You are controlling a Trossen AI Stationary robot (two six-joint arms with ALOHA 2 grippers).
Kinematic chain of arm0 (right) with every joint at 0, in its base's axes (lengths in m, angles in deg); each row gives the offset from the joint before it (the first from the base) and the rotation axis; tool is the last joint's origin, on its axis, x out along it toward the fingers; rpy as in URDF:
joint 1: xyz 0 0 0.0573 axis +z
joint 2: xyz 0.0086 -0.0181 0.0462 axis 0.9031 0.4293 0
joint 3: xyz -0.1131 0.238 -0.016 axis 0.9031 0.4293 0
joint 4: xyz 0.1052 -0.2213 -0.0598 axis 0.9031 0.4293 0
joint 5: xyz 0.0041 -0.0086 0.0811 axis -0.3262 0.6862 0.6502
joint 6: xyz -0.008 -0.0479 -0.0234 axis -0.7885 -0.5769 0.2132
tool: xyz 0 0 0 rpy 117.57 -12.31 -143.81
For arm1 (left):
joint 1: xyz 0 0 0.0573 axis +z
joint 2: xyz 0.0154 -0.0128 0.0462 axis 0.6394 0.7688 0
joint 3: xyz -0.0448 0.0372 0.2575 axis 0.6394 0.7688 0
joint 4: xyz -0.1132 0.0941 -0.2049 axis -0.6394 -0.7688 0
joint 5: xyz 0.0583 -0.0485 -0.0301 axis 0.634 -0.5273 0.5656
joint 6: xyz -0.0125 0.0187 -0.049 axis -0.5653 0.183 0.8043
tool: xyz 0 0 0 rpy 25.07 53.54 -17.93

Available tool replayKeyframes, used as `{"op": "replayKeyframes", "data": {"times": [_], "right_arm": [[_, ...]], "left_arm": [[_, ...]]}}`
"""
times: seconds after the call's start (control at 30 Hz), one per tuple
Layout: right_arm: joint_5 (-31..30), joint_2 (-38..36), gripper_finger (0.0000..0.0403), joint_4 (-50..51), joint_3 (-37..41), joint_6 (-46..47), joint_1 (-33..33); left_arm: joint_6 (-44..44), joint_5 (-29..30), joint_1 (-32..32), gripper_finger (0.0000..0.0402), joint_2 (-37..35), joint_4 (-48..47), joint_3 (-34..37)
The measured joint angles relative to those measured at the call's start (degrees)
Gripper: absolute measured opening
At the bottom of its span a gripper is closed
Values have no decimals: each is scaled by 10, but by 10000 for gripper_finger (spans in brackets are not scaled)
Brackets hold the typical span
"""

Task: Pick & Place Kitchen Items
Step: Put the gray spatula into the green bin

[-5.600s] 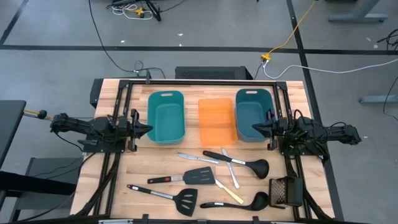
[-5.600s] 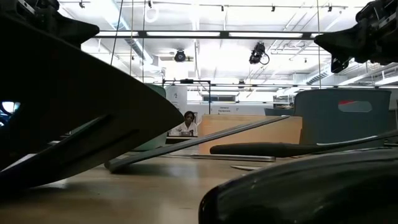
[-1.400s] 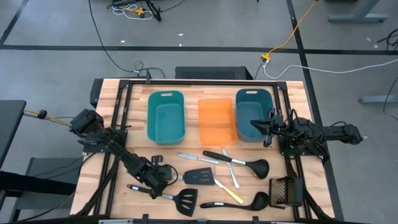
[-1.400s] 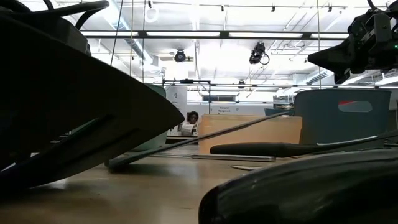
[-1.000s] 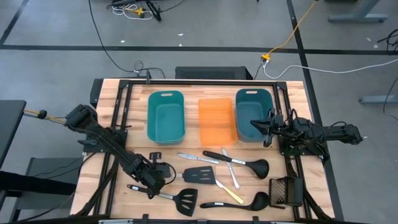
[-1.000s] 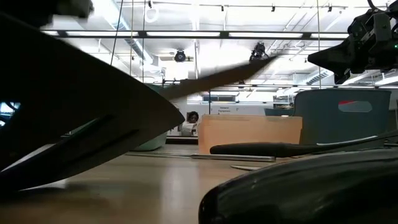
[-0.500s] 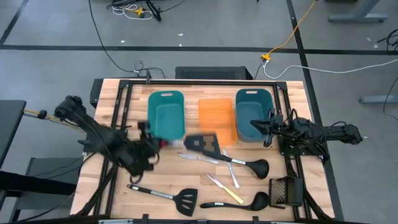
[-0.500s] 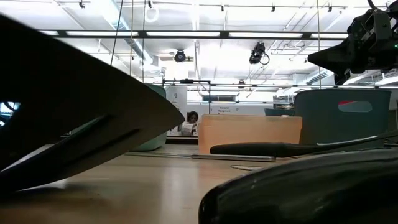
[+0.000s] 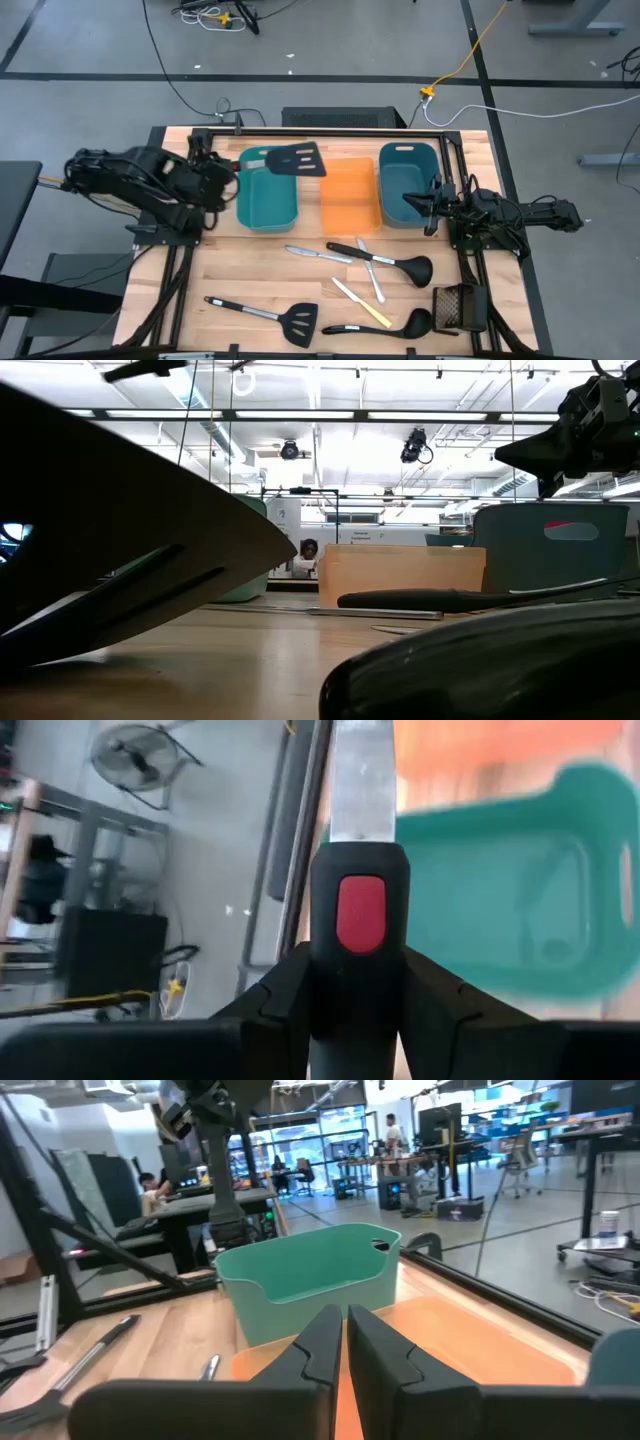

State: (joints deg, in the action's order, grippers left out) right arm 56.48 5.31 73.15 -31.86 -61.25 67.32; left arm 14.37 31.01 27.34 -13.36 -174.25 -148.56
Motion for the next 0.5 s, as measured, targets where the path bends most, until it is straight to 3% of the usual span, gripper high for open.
{"op": "replayKeyframes", "data": {"times": [0.27,0.37,0.5], "right_arm": [[-21,5,31,0,0,1,0],[-39,7,31,1,0,1,0],[-61,6,31,1,0,0,0]], "left_arm": [[-213,94,118,113,-32,18,15],[-328,96,167,113,-29,13,15],[-416,112,210,113,-25,12,15]]}}
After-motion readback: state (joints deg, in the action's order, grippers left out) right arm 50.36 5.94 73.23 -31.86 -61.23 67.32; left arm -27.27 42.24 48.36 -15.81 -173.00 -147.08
